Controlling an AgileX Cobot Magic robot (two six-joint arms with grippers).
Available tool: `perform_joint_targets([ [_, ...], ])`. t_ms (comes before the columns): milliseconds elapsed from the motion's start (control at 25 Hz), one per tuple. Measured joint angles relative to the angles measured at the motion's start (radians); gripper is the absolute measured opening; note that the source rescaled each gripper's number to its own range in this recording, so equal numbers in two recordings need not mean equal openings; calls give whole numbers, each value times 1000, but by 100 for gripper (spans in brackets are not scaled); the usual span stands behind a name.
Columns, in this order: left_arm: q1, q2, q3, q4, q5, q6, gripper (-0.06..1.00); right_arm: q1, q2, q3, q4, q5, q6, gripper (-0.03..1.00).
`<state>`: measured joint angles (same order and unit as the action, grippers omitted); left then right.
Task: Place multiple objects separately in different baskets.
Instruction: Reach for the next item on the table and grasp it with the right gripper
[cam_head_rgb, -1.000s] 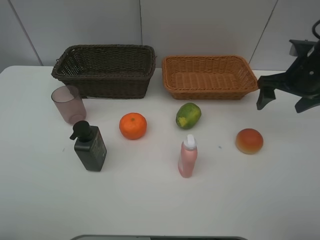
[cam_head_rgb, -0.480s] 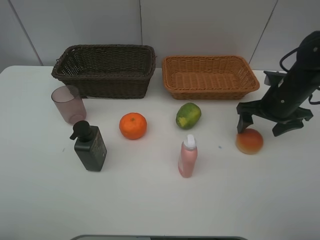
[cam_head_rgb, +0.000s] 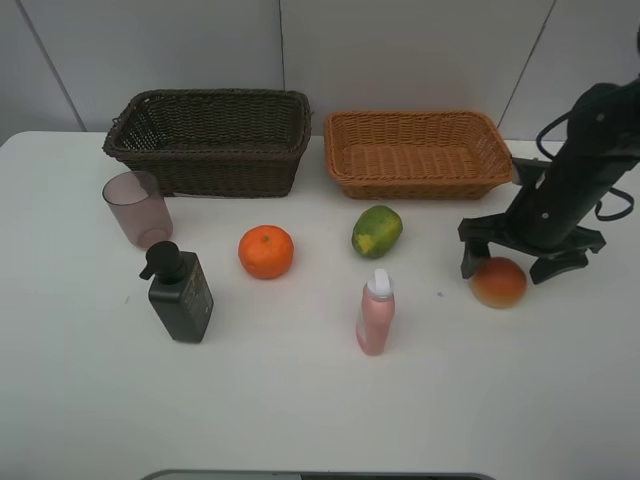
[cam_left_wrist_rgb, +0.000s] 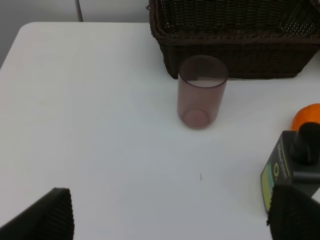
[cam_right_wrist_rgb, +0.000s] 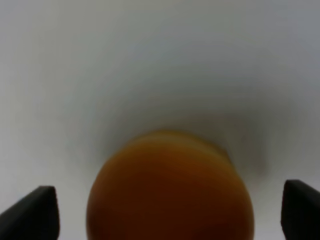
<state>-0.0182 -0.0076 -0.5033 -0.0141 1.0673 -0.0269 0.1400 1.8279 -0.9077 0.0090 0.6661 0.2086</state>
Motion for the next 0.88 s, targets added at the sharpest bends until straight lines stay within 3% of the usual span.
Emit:
perform_joint_targets([
  [520,0,0,0,0,0,0,100,4,48,0,5,-8,12,87],
  [640,0,0,0,0,0,0,100,4,48,0,18,-8,12,75],
  [760,0,0,0,0,0,0,100,4,48,0,18,-8,13,45],
  [880,0,0,0,0,0,0,100,4,48,0,19,-8,15,43],
])
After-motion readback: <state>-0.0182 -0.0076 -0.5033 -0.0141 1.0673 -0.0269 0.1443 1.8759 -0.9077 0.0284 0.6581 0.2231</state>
